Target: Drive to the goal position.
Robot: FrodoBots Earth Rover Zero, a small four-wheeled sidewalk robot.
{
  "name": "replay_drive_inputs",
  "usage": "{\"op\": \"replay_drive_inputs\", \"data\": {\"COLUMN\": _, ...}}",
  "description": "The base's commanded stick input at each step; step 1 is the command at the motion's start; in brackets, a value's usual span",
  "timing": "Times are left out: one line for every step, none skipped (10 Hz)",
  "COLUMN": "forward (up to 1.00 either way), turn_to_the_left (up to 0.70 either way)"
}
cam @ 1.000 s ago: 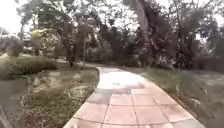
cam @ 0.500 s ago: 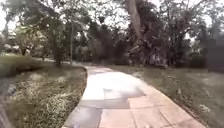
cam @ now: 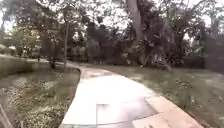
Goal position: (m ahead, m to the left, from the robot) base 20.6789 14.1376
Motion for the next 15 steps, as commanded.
{"op": "replay_drive_inputs", "data": {"forward": 1.00, "turn_to_the_left": 0.03}}
{"op": "replay_drive_inputs", "data": {"forward": 1.00, "turn_to_the_left": 0.06}}
{"op": "replay_drive_inputs", "data": {"forward": 1.00, "turn_to_the_left": 0.36}}
{"op": "replay_drive_inputs", "data": {"forward": 1.00, "turn_to_the_left": 0.23}}
{"op": "replay_drive_inputs", "data": {"forward": 1.00, "turn_to_the_left": 0.09}}
{"op": "replay_drive_inputs", "data": {"forward": 1.00, "turn_to_the_left": 0.00}}
{"op": "replay_drive_inputs", "data": {"forward": 1.00, "turn_to_the_left": 0.00}}
{"op": "replay_drive_inputs", "data": {"forward": 1.00, "turn_to_the_left": 0.00}}
{"op": "replay_drive_inputs", "data": {"forward": 1.00, "turn_to_the_left": 0.00}}
{"op": "replay_drive_inputs", "data": {"forward": 1.00, "turn_to_the_left": 0.00}}
{"op": "replay_drive_inputs", "data": {"forward": 1.00, "turn_to_the_left": 0.00}}
{"op": "replay_drive_inputs", "data": {"forward": 1.00, "turn_to_the_left": 0.00}}
{"op": "replay_drive_inputs", "data": {"forward": 1.00, "turn_to_the_left": 0.00}}
{"op": "replay_drive_inputs", "data": {"forward": 1.00, "turn_to_the_left": 0.00}}
{"op": "replay_drive_inputs", "data": {"forward": 1.00, "turn_to_the_left": 0.27}}
